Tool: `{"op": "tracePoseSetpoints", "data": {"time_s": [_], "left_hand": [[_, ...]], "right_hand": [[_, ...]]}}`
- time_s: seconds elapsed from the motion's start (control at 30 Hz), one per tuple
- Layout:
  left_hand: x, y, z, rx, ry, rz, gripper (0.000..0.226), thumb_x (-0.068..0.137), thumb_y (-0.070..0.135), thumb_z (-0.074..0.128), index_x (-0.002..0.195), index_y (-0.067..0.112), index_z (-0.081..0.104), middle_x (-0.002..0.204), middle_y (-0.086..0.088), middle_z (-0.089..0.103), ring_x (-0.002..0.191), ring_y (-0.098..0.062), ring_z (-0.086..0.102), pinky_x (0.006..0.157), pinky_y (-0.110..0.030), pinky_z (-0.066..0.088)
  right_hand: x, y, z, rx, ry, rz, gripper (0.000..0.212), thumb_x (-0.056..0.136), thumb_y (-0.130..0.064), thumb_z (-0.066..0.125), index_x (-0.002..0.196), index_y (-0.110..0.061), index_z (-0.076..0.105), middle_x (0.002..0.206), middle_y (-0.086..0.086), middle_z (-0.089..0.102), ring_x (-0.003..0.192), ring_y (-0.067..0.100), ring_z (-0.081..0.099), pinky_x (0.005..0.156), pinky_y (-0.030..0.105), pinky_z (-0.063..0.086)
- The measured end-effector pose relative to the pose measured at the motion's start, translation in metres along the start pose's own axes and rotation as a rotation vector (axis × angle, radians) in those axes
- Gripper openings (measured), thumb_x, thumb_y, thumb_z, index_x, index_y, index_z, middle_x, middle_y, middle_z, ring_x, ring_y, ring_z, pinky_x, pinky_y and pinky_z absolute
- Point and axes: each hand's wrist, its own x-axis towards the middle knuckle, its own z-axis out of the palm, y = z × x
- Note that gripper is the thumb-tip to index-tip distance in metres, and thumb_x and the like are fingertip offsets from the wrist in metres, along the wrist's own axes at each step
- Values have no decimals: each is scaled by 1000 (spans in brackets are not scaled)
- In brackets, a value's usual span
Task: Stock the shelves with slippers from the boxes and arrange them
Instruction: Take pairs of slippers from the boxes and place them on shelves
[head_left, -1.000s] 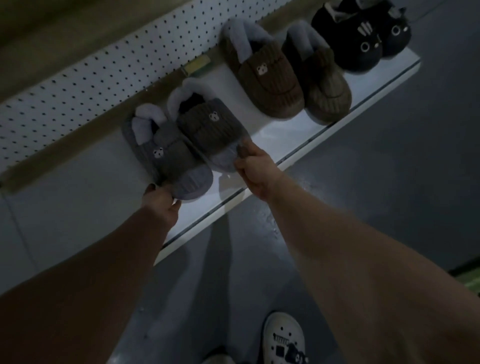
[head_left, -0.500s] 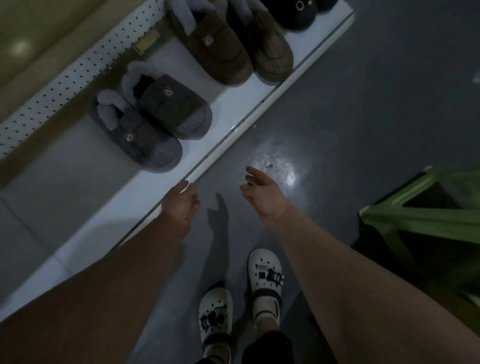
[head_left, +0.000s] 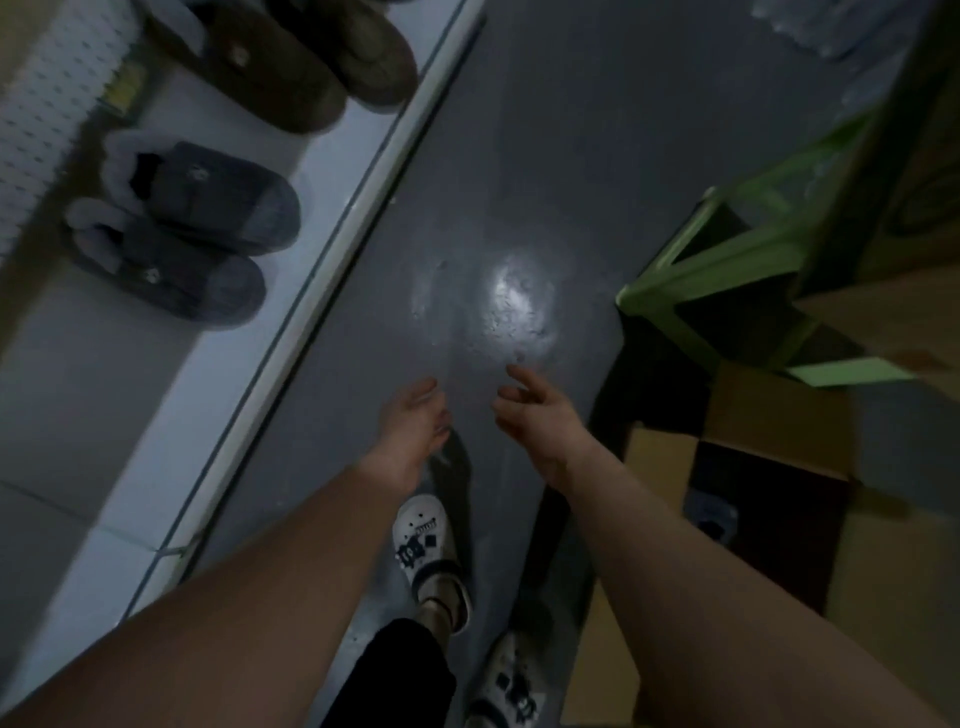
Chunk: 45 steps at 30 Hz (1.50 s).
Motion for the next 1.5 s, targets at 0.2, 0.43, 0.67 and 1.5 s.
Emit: {"op": "tracePoseSetpoints", "data": {"time_s": [0.2, 0.43, 0.67, 1.5], "left_hand": [[-35, -52, 38, 184, -102, -39, 30, 97, 17, 55, 127, 17, 54, 111, -5, 62, 90, -14, 58, 73, -25, 50], [-81, -105, 90, 326, -177, -4, 32, 98, 11, 53, 130, 12, 51, 117, -11, 61, 110, -30, 61, 101, -50, 47], [-122, -170, 136, 411, -241, 50, 30, 97, 13, 55, 127, 14, 54, 107, -5, 62, 93, -18, 62, 80, -27, 53], [-30, -382, 283, 938, -412, -41, 37, 98, 13, 54, 134, 16, 48, 117, 2, 54, 105, -16, 54, 83, -22, 43]], "right_hand": [[-38, 56, -62, 172, 127, 88, 53, 91, 9, 59, 139, -10, 50, 97, 3, 59, 84, 12, 60, 70, 19, 51], [-75, 109, -127, 338, 182, 109, 54, 93, 8, 57, 142, -11, 44, 100, 7, 61, 84, 16, 61, 62, 19, 53], [-111, 151, -202, 371, 191, 75, 54, 91, 6, 61, 140, -12, 48, 105, 8, 59, 93, 20, 58, 82, 27, 49], [-9, 349, -392, 408, 420, 195, 41, 95, 10, 49, 133, -8, 52, 97, 5, 58, 70, 11, 51, 57, 17, 45]]}}
